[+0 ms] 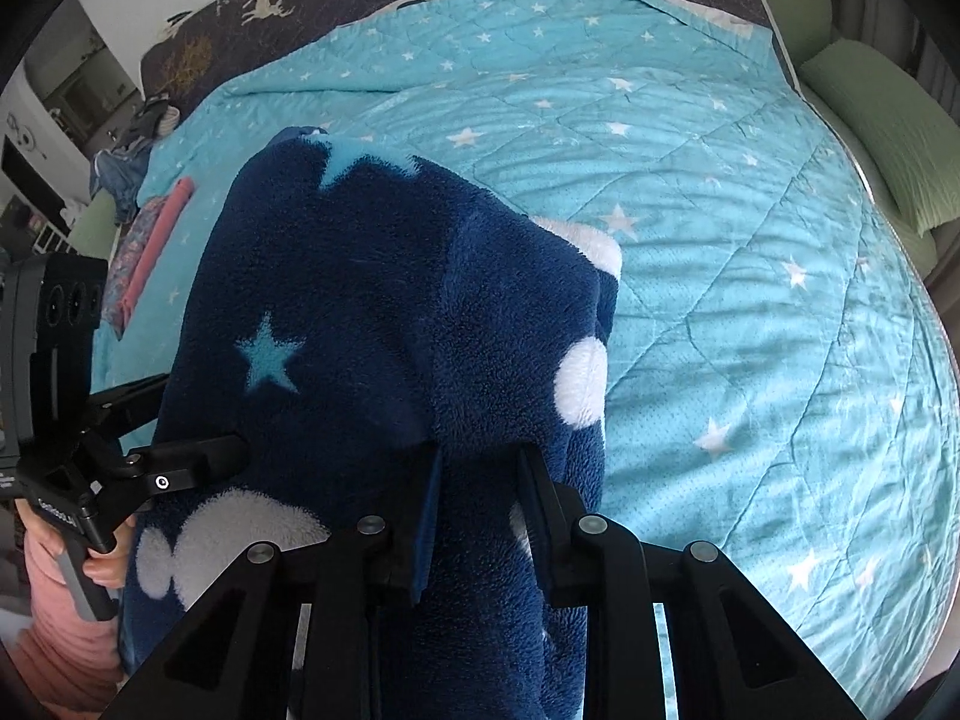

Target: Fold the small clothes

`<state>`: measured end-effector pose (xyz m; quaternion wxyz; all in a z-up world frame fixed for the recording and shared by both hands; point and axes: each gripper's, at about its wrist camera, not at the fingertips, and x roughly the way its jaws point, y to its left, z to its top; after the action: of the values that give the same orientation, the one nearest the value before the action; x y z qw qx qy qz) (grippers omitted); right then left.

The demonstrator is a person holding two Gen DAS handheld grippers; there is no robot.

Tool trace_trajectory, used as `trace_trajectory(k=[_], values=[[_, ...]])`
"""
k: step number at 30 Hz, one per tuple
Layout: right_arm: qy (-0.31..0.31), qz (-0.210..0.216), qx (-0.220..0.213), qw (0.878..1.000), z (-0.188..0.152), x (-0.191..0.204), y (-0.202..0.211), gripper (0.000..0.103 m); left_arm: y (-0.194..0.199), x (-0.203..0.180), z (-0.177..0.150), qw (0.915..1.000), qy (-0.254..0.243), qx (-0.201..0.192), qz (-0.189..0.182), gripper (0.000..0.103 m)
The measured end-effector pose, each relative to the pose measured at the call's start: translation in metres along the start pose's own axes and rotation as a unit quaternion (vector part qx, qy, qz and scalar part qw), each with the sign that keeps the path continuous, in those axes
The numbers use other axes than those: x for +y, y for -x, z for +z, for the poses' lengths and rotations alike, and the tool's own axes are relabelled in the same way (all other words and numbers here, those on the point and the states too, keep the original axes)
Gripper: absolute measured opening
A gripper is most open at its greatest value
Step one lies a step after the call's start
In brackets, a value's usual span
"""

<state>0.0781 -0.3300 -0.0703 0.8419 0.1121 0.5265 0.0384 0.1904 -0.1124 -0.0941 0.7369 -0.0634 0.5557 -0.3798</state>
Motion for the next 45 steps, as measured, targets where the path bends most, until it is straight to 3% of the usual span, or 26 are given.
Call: trace_trajectory(k=[5, 11, 13, 15, 18, 21, 24, 30, 32, 35, 41, 43, 45], values=[[0.000, -0.010, -0.019, 1.000, -0.004, 0.002, 0.012, 0.030, 0.013, -0.001, 0.001, 0.9999, 0.010, -0.002, -0.012, 0.100], [0.046, -0.097, -0.078, 0.991, 0.021, 0.025, 0.056, 0.033, 0.047, -0.007, 0.026, 0.9988, -0.008, -0.038, 0.028, 0.098], [0.050, -0.096, -0.071, 0.992, 0.034, 0.026, 0.051, 0.033, 0.050, -0.003, 0.038, 0.9987, 0.004, -0.041, 0.030, 0.098], [0.039, -0.087, -0.054, 0.994, 0.051, 0.023, 0.037, 0.033, 0.044, 0.007, 0.050, 0.9975, 0.018, -0.042, 0.054, 0.098], [0.022, -0.104, -0.028, 0.994, 0.068, 0.015, 0.005, 0.032, 0.013, 0.028, 0.057, 0.9958, 0.040, -0.002, 0.082, 0.099], [-0.026, -0.093, 0.046, 0.994, 0.065, -0.010, -0.058, 0.034, -0.025, 0.059, 0.051, 0.9944, 0.087, 0.034, 0.050, 0.103], [-0.056, -0.056, 0.040, 0.996, 0.066, -0.027, -0.060, 0.035, -0.017, 0.055, 0.045, 0.9971, 0.055, 0.011, 0.052, 0.103], [-0.055, -0.043, 0.025, 0.997, 0.062, -0.034, -0.051, 0.043, -0.002, 0.059, 0.044, 0.9970, 0.067, 0.004, 0.039, 0.102], [-0.060, -0.056, 0.014, 0.997, 0.060, -0.031, -0.039, 0.055, 0.014, 0.054, 0.034, 0.9966, 0.071, -0.014, 0.039, 0.101], [-0.069, -0.085, -0.023, 0.994, 0.046, -0.033, 0.000, 0.056, 0.045, 0.043, 0.015, 0.9963, 0.067, -0.035, 0.039, 0.100], [-0.037, -0.054, -0.062, 0.996, -0.017, -0.016, 0.079, 0.056, 0.106, 0.011, -0.045, 0.9974, 0.017, -0.068, 0.016, 0.099], [-0.024, -0.035, -0.047, 0.998, -0.042, -0.005, 0.085, 0.056, 0.103, -0.001, -0.067, 0.9987, 0.003, -0.048, 0.017, 0.099], [-0.013, -0.017, -0.010, 1.000, -0.069, 0.005, 0.075, 0.057, 0.077, -0.001, -0.093, 0.9996, 0.016, 0.019, 0.017, 0.100]])
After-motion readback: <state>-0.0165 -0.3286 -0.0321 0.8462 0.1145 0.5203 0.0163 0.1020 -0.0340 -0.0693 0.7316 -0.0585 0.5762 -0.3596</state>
